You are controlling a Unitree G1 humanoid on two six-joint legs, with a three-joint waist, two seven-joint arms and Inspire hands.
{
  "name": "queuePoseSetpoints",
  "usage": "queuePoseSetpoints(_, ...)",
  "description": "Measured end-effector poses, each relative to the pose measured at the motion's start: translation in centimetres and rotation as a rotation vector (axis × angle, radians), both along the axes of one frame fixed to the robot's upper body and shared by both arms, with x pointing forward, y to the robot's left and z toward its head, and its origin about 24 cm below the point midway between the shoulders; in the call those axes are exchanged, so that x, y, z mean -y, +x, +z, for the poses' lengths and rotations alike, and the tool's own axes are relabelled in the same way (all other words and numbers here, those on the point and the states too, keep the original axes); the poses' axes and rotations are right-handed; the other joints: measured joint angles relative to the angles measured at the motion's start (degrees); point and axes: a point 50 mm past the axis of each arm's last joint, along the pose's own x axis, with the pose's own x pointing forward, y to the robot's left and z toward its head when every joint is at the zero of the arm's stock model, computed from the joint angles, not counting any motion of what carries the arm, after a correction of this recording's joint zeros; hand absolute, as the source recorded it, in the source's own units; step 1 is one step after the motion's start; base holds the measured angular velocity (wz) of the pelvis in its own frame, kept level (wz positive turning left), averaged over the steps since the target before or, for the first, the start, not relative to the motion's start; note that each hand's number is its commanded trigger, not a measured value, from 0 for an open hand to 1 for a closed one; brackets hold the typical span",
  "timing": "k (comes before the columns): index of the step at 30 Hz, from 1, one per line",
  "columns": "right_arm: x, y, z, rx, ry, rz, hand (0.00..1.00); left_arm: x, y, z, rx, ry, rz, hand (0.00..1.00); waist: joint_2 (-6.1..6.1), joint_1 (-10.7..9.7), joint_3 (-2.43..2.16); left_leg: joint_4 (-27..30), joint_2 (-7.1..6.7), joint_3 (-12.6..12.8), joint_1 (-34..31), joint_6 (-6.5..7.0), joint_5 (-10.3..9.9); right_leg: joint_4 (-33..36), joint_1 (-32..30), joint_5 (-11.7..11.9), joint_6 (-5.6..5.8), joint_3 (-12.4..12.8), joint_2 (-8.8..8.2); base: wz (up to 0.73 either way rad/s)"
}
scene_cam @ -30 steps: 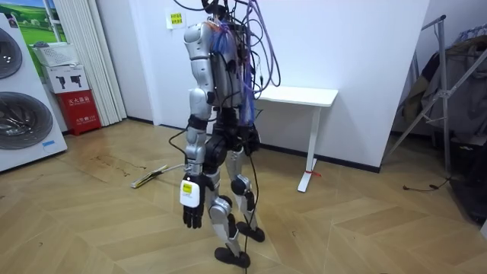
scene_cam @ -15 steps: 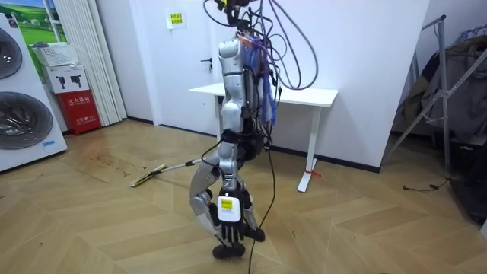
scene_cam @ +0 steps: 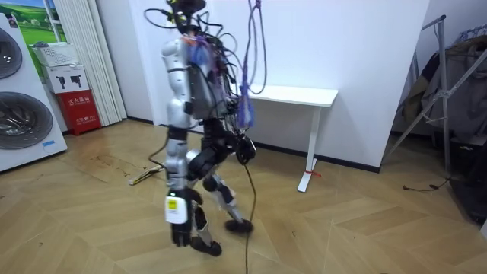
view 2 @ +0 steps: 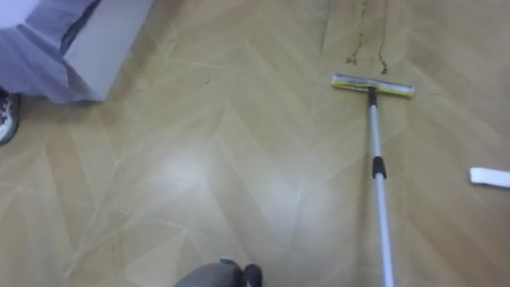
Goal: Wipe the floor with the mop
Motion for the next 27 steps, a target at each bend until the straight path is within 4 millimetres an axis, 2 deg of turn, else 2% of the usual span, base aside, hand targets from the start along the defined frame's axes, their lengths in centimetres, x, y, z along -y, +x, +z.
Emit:
queuePoseSetpoints(1,-0.4,-0.6,-0.1,-0.016,0.006,-0.004,1.0,0.0,0.1,0.0,0.006,0.007,-0.004,0.0,0.28,-0.82,-0.23,-0.1,-0.04,-0.2,0.09,0.08,-0.18,-2.16,-1.54,0.17,-0.01,-0.48,-0.01,0.37)
queuePoseSetpoints(2,-1.2,-1.5,-0.3,-0.038,0.021,-0.009,1.0,0.0,0.3,0.0,0.013,0.021,-0.019,0.0,0.54,-1.87,-0.42,-0.1,-0.14,-0.36,0.33,0.02,-1.11,-8.57,-3.82,1.42,-0.57,-0.78,-0.06,0.13)
queuePoseSetpoints(3,-1.7,-1.6,-0.4,-0.047,0.031,-0.012,1.0,0.1,0.2,0.0,0.014,0.03,-0.017,0.0,0.28,-2.29,-0.31,0.23,-0.32,-0.37,0.58,-0.22,-2.37,-15.92,-5.0,3.78,-0.79,-0.39,0.2,0.0)
queuePoseSetpoints(4,-1.8,-1.5,-0.5,-0.049,0.034,-0.013,1.0,0.3,0.2,0.0,0.014,0.032,-0.018,0.0,0.17,-2.28,-0.13,0.7,-0.29,-0.5,0.76,-0.42,-3.14,-17.77,-5.49,6.0,-1.18,-0.36,0.6,-0.07)
queuePoseSetpoints(5,-1.8,-1.5,-0.4,-0.064,0.031,-0.007,1.0,0.8,0.1,-0.2,0.01,0.027,-0.017,0.0,0.25,-1.86,-0.19,1.73,-0.31,-1.41,1.14,-0.91,-4.4,-18.47,-5.08,7.88,-1.89,-0.72,1.0,-0.06)
queuePoseSetpoints(6,-1.4,-0.7,-0.4,-0.059,0.017,0.003,1.0,1.1,-0.1,-0.3,0.002,0.019,-0.012,0.0,0.44,-1.5,-0.16,3.5,0.21,-1.97,1.31,-1.79,-5.74,-18.35,-4.1,8.79,-2.76,-1.81,1.1,-0.08)
queuePoseSetpoints(7,-1.2,0.0,-0.3,-0.051,0.009,0.009,1.0,1.1,-0.2,-0.3,0.0,0.016,-0.001,0.0,0.7,-1.14,-0.14,4.83,0.83,-1.92,1.25,-2.53,-6.3,-17.98,-3.51,8.59,-3.33,-2.61,1.24,-0.16)
queuePoseSetpoints(8,-0.7,1.7,-0.1,-0.028,-0.01,0.029,1.0,0.9,-0.2,-0.2,0.0,0.018,0.012,0.0,0.51,0.13,0.14,8.27,2.1,-1.56,0.91,-3.77,-6.98,-17.13,-2.46,7.29,-4.02,-3.73,1.79,-0.21)
queuePoseSetpoints(9,0.3,3.9,0.3,0.003,-0.037,0.043,1.0,0.7,-0.1,-0.2,0.0,0.023,0.01,0.0,0.02,1.16,0.38,11.66,3.11,-0.46,0.42,-4.23,-7.09,-15.86,-1.8,5.27,-4.78,-4.1,1.98,-0.17)
queuePoseSetpoints(10,0.9,5.4,0.6,0.026,-0.054,0.062,1.0,0.6,-0.1,-0.1,-0.001,0.026,0.005,0.0,-0.11,1.34,0.46,13.53,3.66,0.2,-0.17,-4.59,-6.89,-15.11,-1.71,4.32,-4.94,-4.1,2.09,-0.05)
queuePoseSetpoints(11,2.3,8.5,1.6,0.092,-0.098,0.085,1.0,0.4,0.1,-0.1,0.002,0.031,0.009,0.0,-0.36,1.87,0.66,17.83,4.53,1.08,-1.69,-6.04,-6.01,-13.46,-1.71,2.73,-5.16,-4.11,2.19,-0.04)
queuePoseSetpoints(12,3.3,11.4,2.6,0.166,-0.138,0.119,1.0,0.1,0.3,0.0,0.005,0.039,-0.001,0.0,-1.32,2.89,1.26,22.37,5.43,1.59,-3.5,-7.94,-4.39,-12.07,-1.42,1.32,-5.4,-3.8,2.65,-0.06)
queuePoseSetpoints(13,3.7,12.5,3.1,0.198,-0.154,0.13,1.0,-0.1,0.3,0.1,0.005,0.044,-0.005,0.0,-1.44,3.37,1.34,24.62,5.96,1.7,-4.47,-8.74,-3.06,-11.65,-1.1,0.76,-5.62,-3.85,2.83,-0.09)
queuePoseSetpoints(14,4.1,14.8,3.9,0.272,-0.171,0.153,1.0,-0.6,0.3,0.2,0.004,0.057,-0.003,0.0,-2.14,4.55,1.35,26.18,6.67,1.58,-6.24,-8.53,-2.56,-11.19,-0.7,-0.16,-5.65,-3.53,3.47,0.08)
queuePoseSetpoints(15,4.1,16.9,4.6,0.351,-0.17,0.158,1.0,-1.1,0.3,0.3,0.005,0.07,-0.005,0.0,-2.4,5.01,1.47,23.1,7.32,1.17,-8.37,-7.74,-3.51,-11.19,-0.21,-0.84,-5.7,-3.53,4.06,0.16)
queuePoseSetpoints(16,4.0,17.6,4.8,0.382,-0.164,0.158,1.0,-1.3,0.4,0.4,0.005,0.075,-0.007,0.0,-2.52,5.49,1.54,20.69,7.64,1.19,-9.58,-7.71,-3.53,-11.26,0.07,-1.19,-5.48,-3.51,4.31,0.29)
queuePoseSetpoints(17,4.0,18.3,5.1,0.421,-0.159,0.138,1.0,-1.6,0.3,0.5,0.003,0.08,-0.008,0.0,-2.68,6.42,1.61,14.21,7.55,0.81,-11.27,-8.01,-3.21,-11.35,1.13,-2.22,-5.03,-3.52,4.42,0.34)
queuePoseSetpoints(18,3.6,18.1,4.8,0.426,-0.14,0.11,1.0,-1.6,0.1,0.5,-0.002,0.076,-0.009,0.0,-2.57,6.72,1.54,7.69,7.48,0.6,-12.0,-7.18,-1.01,-11.69,2.93,-3.55,-4.53,-3.55,4.52,0.36)
queuePoseSetpoints(19,3.3,17.7,4.5,0.42,-0.124,0.096,1.0,-1.6,-0.2,0.4,-0.009,0.072,-0.009,0.0,-2.82,6.72,1.47,6.3,7.4,0.66,-12.23,-6.51,0.88,-11.74,3.86,-4.4,-4.2,-3.4,4.25,0.46)
queuePoseSetpoints(20,3.0,16.1,3.7,0.397,-0.091,0.046,1.0,-1.4,-0.7,0.3,-0.023,0.054,-0.008,0.0,-3.01,6.46,1.08,5.42,7.05,1.35,-11.59,-5.33,2.29,-12.19,5.54,-5.99,-3.26,-3.14,3.82,0.67)
queuePoseSetpoints(21,3.0,14.0,3.0,0.36,-0.074,-0.001,1.0,-1.1,-0.7,0.2,-0.028,0.031,-0.012,0.0,-2.9,6.05,1.04,5.52,6.71,2.81,-10.58,-3.08,1.56,-12.29,6.52,-6.91,-2.2,-1.81,3.45,0.68)
queuePoseSetpoints(22,3.1,12.8,2.7,0.334,-0.074,-0.021,1.0,-0.8,-0.5,0.2,-0.024,0.02,-0.017,0.0,-2.81,6.18,1.07,5.65,6.54,3.33,-10.13,-2.34,0.98,-11.94,6.81,-7.04,-1.97,-0.58,3.42,0.48)
queuePoseSetpoints(23,3.3,10.6,2.3,0.271,-0.081,-0.048,1.0,-0.2,-0.4,0.0,-0.022,0.003,-0.023,0.0,-2.5,6.22,1.03,5.97,5.9,3.9,-8.95,-1.49,-0.47,-9.84,6.78,-6.14,-0.43,0.97,3.1,0.14)
queuePoseSetpoints(24,3.4,8.0,1.8,0.205,-0.086,-0.059,1.0,0.3,-0.2,-0.1,-0.019,-0.007,-0.027,0.0,-2.24,5.87,0.96,6.0,5.11,4.48,-7.27,-0.87,-2.03,-6.59,6.55,-4.47,0.99,1.04,2.37,0.04)
queuePoseSetpoints(25,3.2,6.5,1.5,0.168,-0.082,-0.06,1.0,0.4,-0.1,-0.1,-0.014,-0.011,-0.025,0.0,-2.01,5.56,0.8,6.04,4.7,4.45,-6.46,-0.74,-2.87,-4.75,6.28,-3.11,1.17,1.11,2.1,0.0)
queuePoseSetpoints(26,2.8,3.6,1.1,0.093,-0.083,-0.061,1.0,0.6,0.2,-0.1,0.008,-0.016,-0.012,0.0,-1.29,4.9,0.42,6.04,4.45,4.22,-4.96,-0.43,-4.35,-1.41,5.5,0.56,1.4,1.11,1.65,-0.05)
queuePoseSetpoints(27,2.0,1.3,0.7,0.034,-0.07,-0.068,1.0,0.6,0.5,-0.1,0.03,-0.01,-0.01,0.0,-0.85,3.92,0.31,5.61,4.33,3.43,-3.72,-0.47,-5.43,1.35,3.77,2.87,1.33,1.36,1.69,-0.13)
